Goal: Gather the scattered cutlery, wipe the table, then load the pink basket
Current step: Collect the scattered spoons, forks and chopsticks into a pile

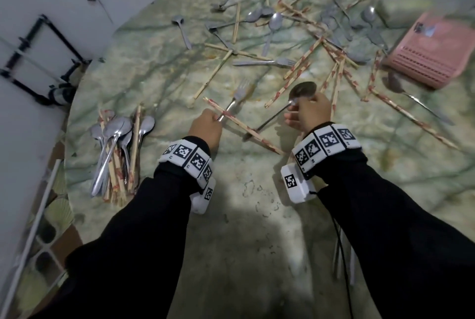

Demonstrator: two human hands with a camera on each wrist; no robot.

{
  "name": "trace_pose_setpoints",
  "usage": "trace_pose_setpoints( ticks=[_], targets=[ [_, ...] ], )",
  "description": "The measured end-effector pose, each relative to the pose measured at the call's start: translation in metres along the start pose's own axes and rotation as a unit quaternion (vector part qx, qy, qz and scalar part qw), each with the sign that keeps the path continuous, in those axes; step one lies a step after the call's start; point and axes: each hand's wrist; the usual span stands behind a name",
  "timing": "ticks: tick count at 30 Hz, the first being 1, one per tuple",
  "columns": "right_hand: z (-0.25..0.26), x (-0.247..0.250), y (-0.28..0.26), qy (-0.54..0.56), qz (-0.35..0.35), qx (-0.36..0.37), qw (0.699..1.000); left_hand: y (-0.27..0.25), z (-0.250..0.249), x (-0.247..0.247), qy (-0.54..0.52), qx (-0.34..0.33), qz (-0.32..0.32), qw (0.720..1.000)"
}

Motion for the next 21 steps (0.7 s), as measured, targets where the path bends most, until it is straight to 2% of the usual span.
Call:
trace_pose_setpoints(
  ticks=[3, 6, 12, 17, 21],
  targets=[
    [0.006, 0.012, -0.002, -0.018, -0.020, 0.047, 0.999, -0.011, -0.005, 0.007, 0.008, -0.038, -0.008, 0.999],
    [0.015, 0.022, -0.010, 0.006, -0.002, 0.078, 0.997, -0.023, -0.012, 0.015, -0.004, -0.072, -0.030, 0.997],
    [0.021, 0.041, -0.032, -0.001, 0.043, 0.129, 0.991, -0.037, -0.023, 0.020, -0.141, -0.140, -0.048, 0.979],
    [0.014, 0.050, -0.033, 0.025, 0.024, 0.119, 0.992, -0.041, -0.030, 0.012, -0.238, -0.144, -0.016, 0.960],
    [-0.001, 0.058, -0.028, -0.025, 0.029, 0.029, 0.999, -0.044, -0.031, -0.003, -0.263, -0.113, 0.001, 0.958]
  ],
)
Point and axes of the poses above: each hand's wrist, its own y-axis towards the middle knuckle, its own x-axis out of the back of the hand, z = x × y, and after that the axes turned 2 degrees about -y, right-handed
